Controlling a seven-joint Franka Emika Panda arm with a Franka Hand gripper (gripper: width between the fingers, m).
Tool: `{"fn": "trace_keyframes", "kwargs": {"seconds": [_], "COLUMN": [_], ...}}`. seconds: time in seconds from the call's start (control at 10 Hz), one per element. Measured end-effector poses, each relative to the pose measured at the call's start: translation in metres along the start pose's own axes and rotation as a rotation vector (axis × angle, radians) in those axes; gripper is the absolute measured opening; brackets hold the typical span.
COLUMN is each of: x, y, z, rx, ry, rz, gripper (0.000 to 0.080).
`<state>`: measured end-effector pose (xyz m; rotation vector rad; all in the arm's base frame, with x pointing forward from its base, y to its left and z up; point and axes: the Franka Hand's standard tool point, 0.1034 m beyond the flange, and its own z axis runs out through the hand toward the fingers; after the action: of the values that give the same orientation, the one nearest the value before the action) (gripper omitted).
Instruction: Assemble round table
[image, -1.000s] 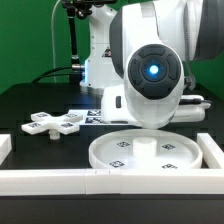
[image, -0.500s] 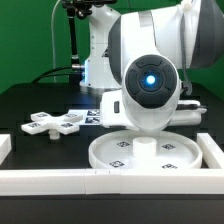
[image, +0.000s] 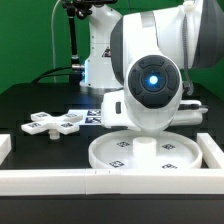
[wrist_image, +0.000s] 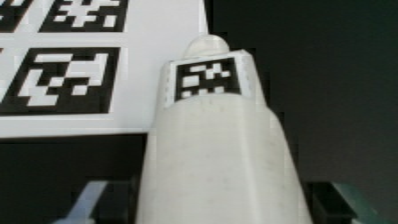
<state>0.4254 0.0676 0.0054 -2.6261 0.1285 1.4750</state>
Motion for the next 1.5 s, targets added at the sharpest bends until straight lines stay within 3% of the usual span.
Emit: {"fn": "trace_keyframes", "kwargs": {"seconds": [0.2, 0.3, 0.6, 0.7, 0.8, 1.0, 1.1, 1.2, 1.5], "x": [-0.001, -0.007, -0.042, -0.045, -0.042, -0.042, -0.031, -0.032, -0.04], "y": [-0.001, -0.002, -0.006, -0.008, -0.012, -0.011, -0.013, -0.012, -0.01], "z": [-0.003, -0.013, -0.069, -0.088, -0.094, -0.091, -0.1, -0.106, -0.149], "rx": [-0.001, -0.001, -0.01, -0.011, -0.014, -0.013, -0.012, -0.015, -0.02], "ry": [0.006, 0.018, 0.052, 0.083, 0.132, 0.128, 0.228, 0.318, 0.506], "rz": [-0.008, -0.031, -0.133, -0.142, -0.146, -0.145, -0.145, -0.151, -0.188], "gripper": [0.0407, 0.0407, 0.0409, 0.0409, 0.0409, 0.0409, 0.0409, 0.0409, 0.0409]}}
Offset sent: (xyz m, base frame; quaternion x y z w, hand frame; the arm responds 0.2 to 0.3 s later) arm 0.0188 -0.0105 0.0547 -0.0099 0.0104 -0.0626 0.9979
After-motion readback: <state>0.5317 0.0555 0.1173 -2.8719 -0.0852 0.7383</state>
